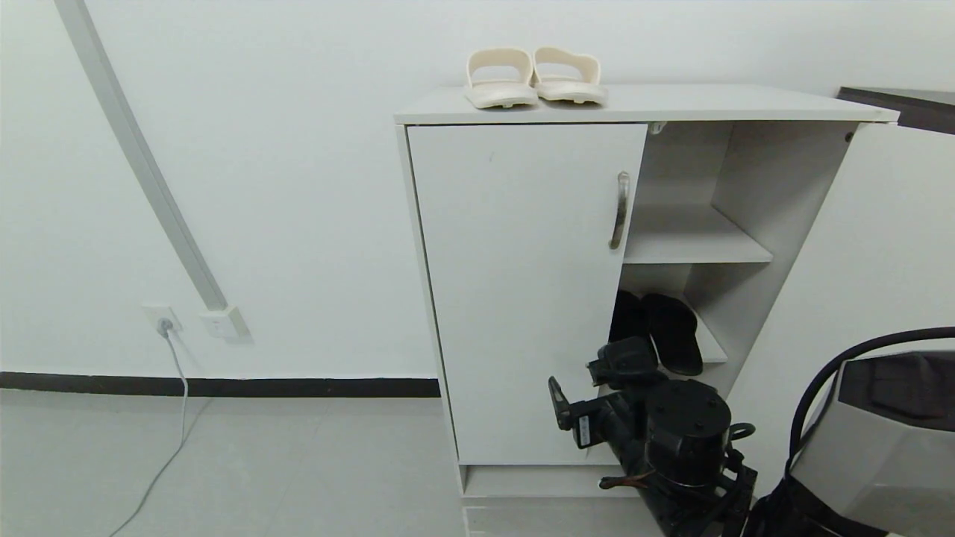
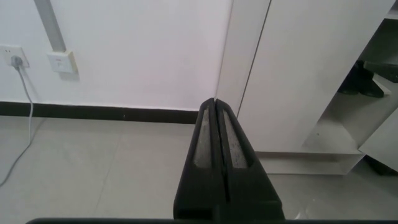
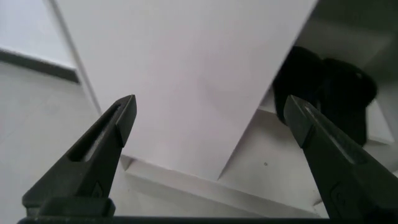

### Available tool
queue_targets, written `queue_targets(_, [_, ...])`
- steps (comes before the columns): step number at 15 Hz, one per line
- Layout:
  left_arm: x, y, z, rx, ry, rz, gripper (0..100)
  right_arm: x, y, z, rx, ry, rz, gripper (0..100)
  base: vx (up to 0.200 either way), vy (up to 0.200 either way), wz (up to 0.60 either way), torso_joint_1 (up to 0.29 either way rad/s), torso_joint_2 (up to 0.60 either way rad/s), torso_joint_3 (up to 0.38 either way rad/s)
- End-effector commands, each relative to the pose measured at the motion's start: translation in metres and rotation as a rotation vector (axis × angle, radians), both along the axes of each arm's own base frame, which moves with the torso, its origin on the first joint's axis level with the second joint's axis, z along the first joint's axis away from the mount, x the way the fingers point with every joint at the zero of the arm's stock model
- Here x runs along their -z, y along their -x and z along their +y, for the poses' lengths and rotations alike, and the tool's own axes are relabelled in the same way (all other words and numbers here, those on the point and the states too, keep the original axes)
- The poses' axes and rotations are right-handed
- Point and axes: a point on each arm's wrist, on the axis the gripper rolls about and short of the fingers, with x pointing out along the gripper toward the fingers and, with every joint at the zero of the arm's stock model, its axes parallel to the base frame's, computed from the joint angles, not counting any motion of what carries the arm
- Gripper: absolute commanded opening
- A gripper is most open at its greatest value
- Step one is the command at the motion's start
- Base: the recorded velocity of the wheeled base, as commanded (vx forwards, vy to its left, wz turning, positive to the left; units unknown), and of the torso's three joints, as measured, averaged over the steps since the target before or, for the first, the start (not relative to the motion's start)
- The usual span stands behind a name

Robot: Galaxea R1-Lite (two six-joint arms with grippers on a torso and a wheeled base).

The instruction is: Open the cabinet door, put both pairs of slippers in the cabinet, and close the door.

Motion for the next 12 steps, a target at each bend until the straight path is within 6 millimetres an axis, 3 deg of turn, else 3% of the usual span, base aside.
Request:
queue_targets(1, [0.0000, 0.0000, 0.0000, 0.000, 0.000, 0.000, 0, -0.0030, 0.0002, -0.0024, -0.008, -0.004, -0.003, 100, 0.000, 0.000, 0.00, 0.000, 0.00, 0.000])
queue_targets(7, [0.0000, 0.0000, 0.0000, 0.000, -0.001, 0.000, 0, -0.0024, -0.0002, -0.0007, -0.029, -0.024, -0.025, 100, 0.000, 0.000, 0.00, 0.000, 0.00, 0.000])
queue_targets(12, [0.0000, 0.0000, 0.0000, 0.000, -0.001, 0.000, 0, -0.0019, -0.0002, -0.0005, -0.035, -0.022, -0.024, 100, 0.000, 0.000, 0.00, 0.029, -0.34, -0.302])
